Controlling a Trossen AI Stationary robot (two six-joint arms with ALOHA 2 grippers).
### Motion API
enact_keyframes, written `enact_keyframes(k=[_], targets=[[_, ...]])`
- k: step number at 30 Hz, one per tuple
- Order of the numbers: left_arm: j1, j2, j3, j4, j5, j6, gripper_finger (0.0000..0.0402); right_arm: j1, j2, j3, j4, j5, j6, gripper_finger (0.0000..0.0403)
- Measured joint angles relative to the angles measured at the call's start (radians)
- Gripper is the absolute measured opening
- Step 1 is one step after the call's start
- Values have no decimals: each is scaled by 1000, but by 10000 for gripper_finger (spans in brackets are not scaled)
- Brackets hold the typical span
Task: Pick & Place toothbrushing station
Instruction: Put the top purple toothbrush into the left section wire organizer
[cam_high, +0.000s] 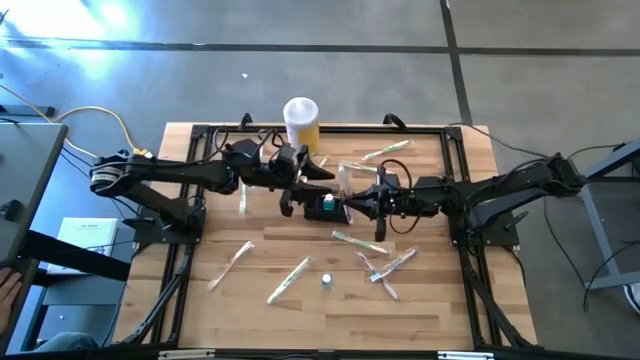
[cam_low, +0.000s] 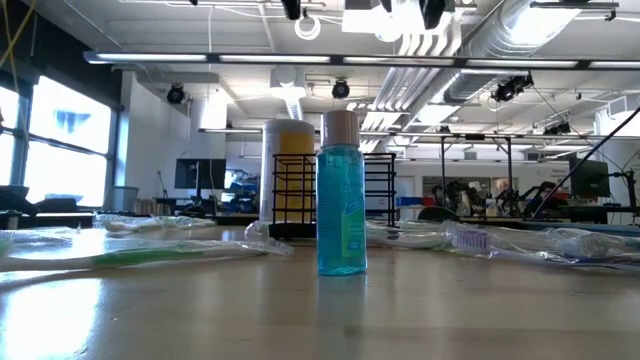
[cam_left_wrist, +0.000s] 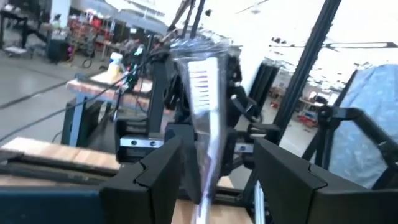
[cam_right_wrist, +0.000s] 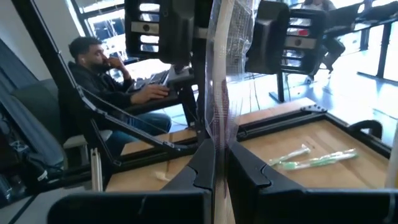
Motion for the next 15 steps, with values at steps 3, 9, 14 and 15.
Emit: enact_keyframes(k=[3, 9, 14, 15], targets=[[0, 19, 0, 0, -5, -1, 193, -7, 20, 0, 0, -6, 1, 10], [0, 39, 0, -3, -6, -23, 193, -34, 47, 0, -1, -52, 28, 10], [0, 39, 0, -2, -10, -23, 193, -48, 64, 0, -2, -81, 44, 10], [0, 39, 0, -2, -12, -22, 193, -48, 64, 0, -2, -82, 46, 10]])
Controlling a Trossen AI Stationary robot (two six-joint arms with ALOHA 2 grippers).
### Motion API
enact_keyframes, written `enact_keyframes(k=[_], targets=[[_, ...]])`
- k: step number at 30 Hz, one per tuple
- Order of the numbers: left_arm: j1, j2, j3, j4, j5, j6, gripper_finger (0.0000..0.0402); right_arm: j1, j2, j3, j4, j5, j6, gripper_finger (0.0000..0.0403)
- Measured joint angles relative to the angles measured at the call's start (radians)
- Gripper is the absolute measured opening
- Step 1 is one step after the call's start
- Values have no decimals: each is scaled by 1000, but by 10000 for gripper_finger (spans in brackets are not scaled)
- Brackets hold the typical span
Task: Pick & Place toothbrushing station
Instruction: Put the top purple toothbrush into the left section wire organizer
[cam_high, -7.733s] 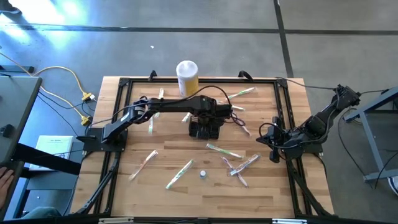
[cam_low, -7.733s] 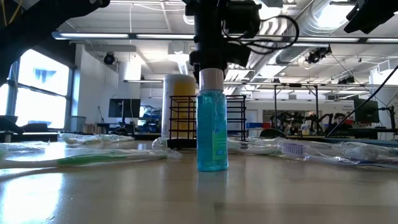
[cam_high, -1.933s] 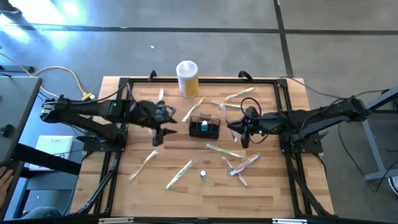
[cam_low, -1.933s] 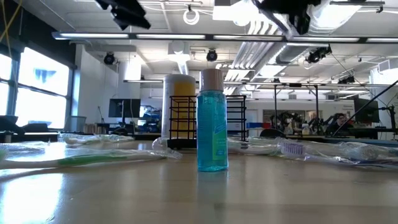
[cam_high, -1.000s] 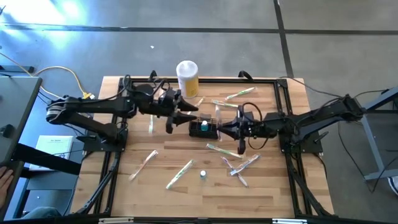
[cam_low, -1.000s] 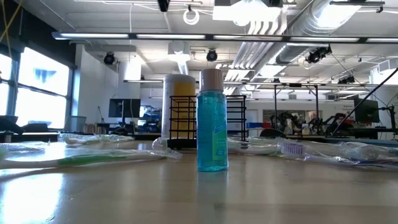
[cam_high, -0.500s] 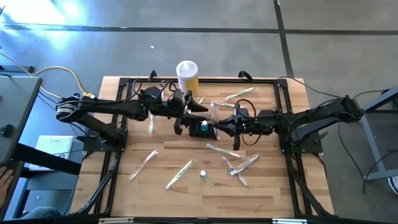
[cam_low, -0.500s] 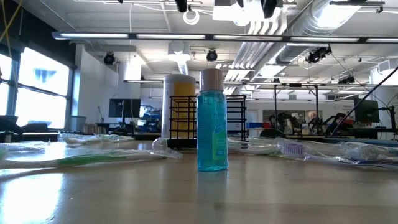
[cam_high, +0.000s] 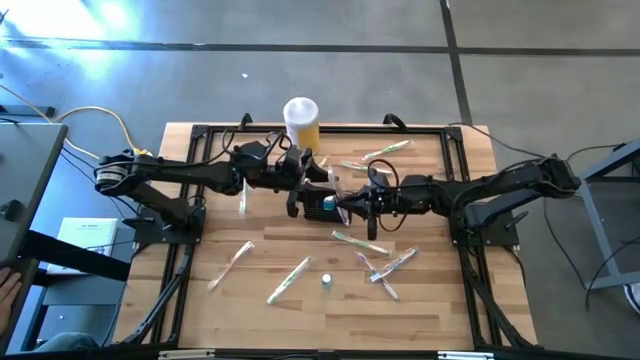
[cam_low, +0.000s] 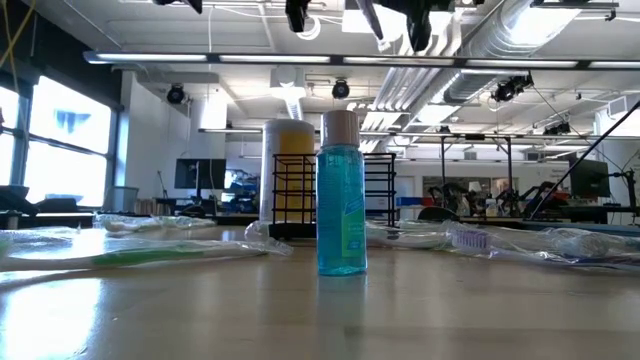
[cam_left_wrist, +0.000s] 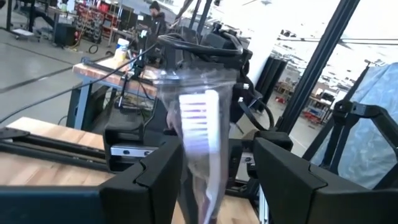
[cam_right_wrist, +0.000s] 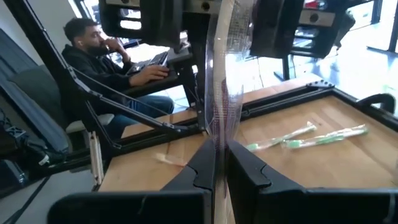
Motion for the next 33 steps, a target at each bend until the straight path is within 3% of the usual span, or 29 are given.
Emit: enact_keyframes(k=[11, 23, 25, 29, 33], targets=[[0, 24, -1, -16, -7, 0, 179, 0, -2, 0, -5, -2, -2, 11], [1, 33, 0, -13, 0, 19, 21, 0, -2, 0, -53, -6, 1, 11], [1, 33, 0, -13, 11, 22, 11, 0, -2, 0, -53, -22, 1, 12], [0, 32, 0, -19, 15, 23, 12, 0, -2, 0, -56, -37, 1, 37], [1, 25, 0, -40, 16, 26, 7, 1, -2, 0, -60, -35, 4, 94]])
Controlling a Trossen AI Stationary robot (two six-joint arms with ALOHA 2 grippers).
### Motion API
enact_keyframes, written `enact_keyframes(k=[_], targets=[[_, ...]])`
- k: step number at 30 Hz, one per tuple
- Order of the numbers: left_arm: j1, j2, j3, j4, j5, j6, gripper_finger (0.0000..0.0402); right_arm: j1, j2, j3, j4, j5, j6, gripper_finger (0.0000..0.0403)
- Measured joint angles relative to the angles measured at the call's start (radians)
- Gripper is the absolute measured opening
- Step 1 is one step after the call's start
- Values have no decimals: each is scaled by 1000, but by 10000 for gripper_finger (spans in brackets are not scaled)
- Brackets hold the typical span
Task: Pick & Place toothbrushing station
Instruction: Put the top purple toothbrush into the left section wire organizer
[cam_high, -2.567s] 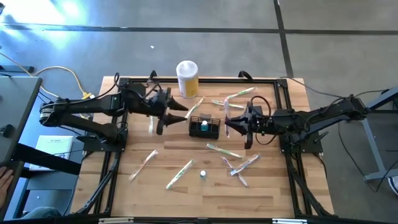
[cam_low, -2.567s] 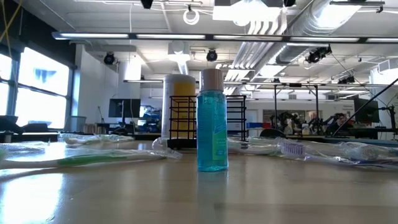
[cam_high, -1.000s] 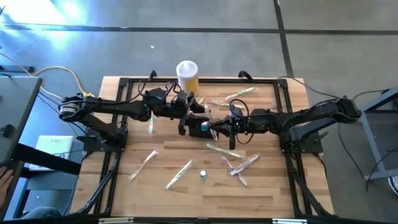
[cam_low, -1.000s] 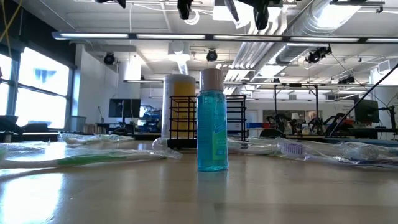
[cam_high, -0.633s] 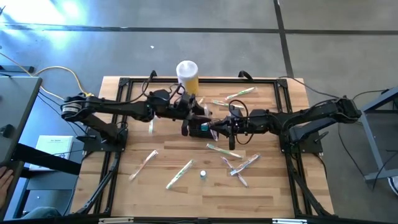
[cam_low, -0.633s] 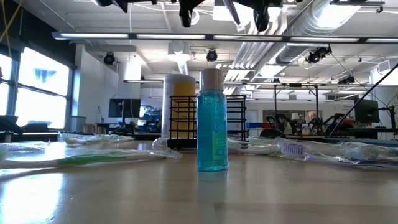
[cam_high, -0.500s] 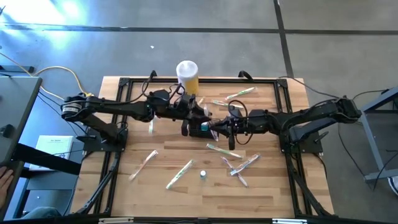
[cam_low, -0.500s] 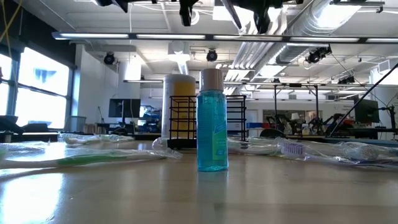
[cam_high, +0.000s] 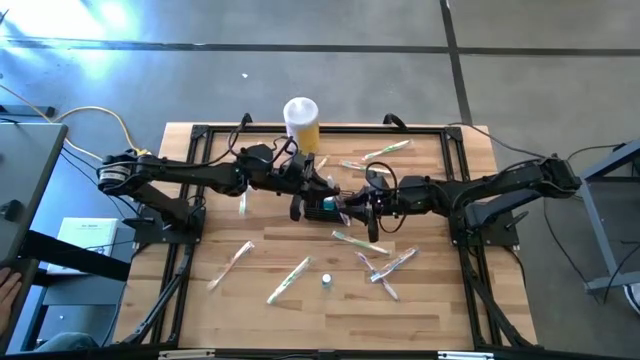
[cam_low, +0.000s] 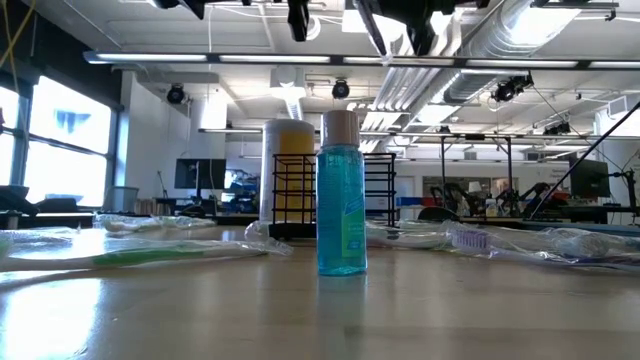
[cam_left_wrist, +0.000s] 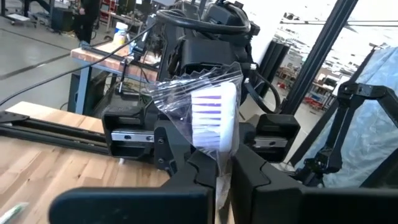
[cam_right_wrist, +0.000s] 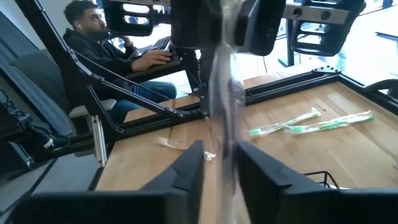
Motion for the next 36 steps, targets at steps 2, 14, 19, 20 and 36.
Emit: enact_keyframes(k=[2, 14, 19, 20, 36], targets=[[0, 0, 0, -6, 0, -1, 8, 1, 0, 0, 0, 0, 1, 127], [1, -167, 0, -227, -81, 77, 6, 1, -131, 0, -97, 72, 23, 241], [30, -273, 0, -356, -92, 134, 6, 18, -223, 0, -139, 74, 24, 234], [39, -294, 0, -384, -92, 149, 6, 20, -243, 0, -158, 80, 24, 232], [217, -433, -209, -429, -51, 155, 5, 81, -314, 0, -283, 158, 31, 231]])
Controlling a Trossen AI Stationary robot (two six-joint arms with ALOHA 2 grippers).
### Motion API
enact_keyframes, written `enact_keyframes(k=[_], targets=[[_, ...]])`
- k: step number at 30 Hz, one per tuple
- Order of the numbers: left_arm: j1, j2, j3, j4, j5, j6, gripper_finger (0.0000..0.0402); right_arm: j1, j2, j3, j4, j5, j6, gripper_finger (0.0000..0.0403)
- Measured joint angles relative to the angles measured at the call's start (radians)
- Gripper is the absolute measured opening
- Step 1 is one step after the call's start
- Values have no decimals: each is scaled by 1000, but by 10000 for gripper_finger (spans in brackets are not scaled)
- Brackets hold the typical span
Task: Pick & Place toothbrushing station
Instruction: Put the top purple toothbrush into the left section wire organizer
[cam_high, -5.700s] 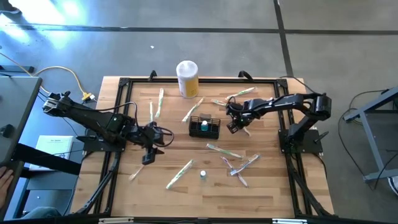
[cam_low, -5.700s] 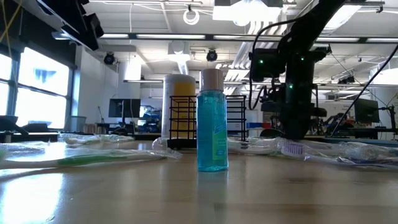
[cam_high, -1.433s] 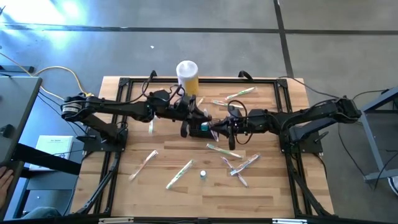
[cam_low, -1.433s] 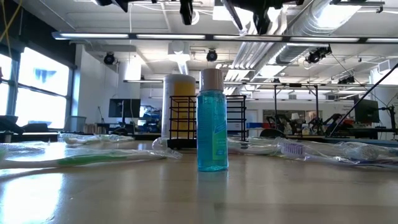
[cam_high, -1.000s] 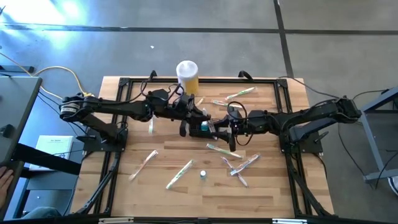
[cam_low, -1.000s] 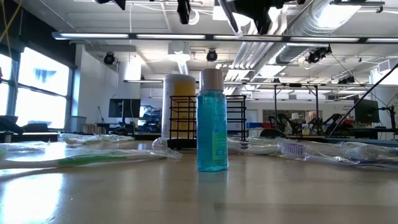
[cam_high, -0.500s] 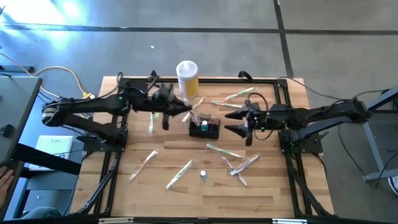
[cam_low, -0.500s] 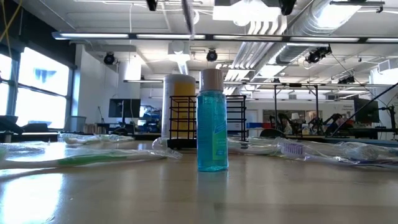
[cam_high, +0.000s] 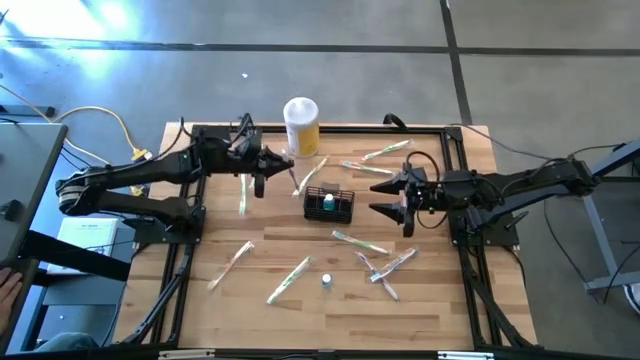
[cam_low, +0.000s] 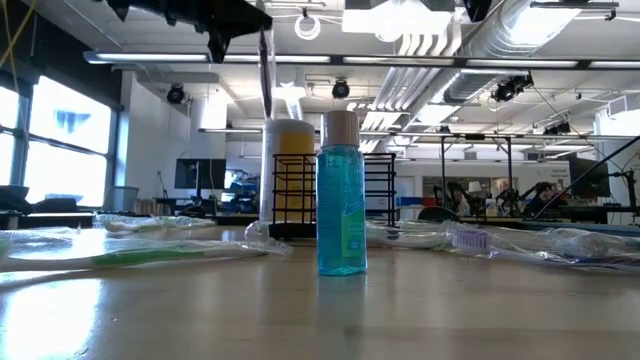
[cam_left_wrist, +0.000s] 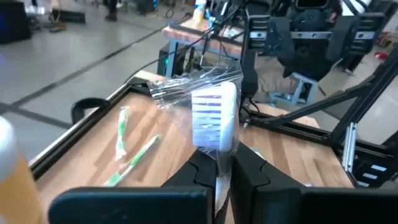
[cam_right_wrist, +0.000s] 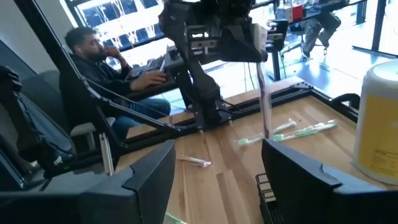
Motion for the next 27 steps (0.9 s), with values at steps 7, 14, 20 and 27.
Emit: enact_keyframes(k=[7, 14, 20, 27], targets=[[0, 1, -134, 242, -19, -51, 5, 0, 19, 0, -1, 0, 0, 231], [0, 78, -136, 279, -71, -51, 6, -3, 33, 0, -1, 0, -1, 231], [0, 150, -136, 312, -54, -51, 6, -26, 40, 0, -3, -3, -3, 231], [0, 191, -136, 360, -51, -44, 7, -35, 39, 0, -14, -11, -3, 231]])
